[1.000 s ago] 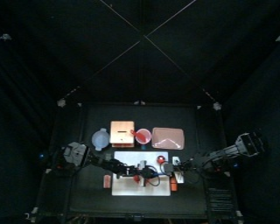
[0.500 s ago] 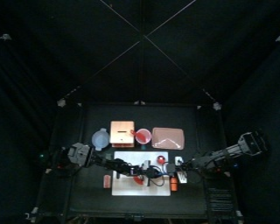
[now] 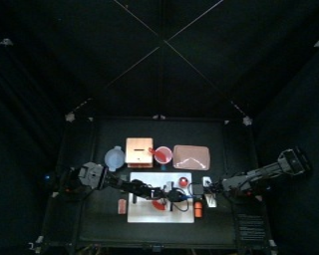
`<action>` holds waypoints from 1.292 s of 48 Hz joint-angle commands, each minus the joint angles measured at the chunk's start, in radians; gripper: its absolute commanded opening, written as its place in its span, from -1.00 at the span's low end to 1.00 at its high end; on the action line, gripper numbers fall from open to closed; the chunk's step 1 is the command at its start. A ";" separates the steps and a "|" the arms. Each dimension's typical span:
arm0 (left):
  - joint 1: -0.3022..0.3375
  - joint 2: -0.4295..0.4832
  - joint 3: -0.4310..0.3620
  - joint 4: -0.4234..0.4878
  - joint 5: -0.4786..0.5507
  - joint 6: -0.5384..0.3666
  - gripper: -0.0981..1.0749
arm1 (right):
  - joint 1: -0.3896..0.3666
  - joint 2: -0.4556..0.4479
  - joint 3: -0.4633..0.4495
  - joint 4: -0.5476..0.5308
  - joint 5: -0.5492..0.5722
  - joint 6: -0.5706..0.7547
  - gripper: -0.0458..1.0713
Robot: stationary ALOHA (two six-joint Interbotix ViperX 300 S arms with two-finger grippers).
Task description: Place pizza cutter onto cutting board
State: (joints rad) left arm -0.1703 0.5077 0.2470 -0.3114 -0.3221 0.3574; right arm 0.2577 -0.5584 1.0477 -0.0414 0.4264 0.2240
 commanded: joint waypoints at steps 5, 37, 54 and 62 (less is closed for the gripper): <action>0.000 -0.129 0.044 0.060 0.020 0.009 -0.07 | 0.008 -0.040 -0.051 0.002 -0.005 -0.005 -0.05; 0.000 -0.264 0.143 0.118 0.005 0.006 0.14 | 0.048 0.021 -0.110 0.011 -0.117 -0.003 -0.05; -0.029 -0.334 0.181 0.118 -0.156 0.014 0.79 | 0.044 0.018 -0.149 0.178 -0.048 0.003 -0.04; -0.043 -0.387 0.290 0.114 -0.296 0.046 0.81 | 0.008 0.003 -0.143 0.426 0.069 0.008 -0.04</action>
State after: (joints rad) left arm -0.2056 0.1687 0.5077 -0.1963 -0.5553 0.3958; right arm 0.2853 -0.5338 0.9235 0.2823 0.4541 0.2301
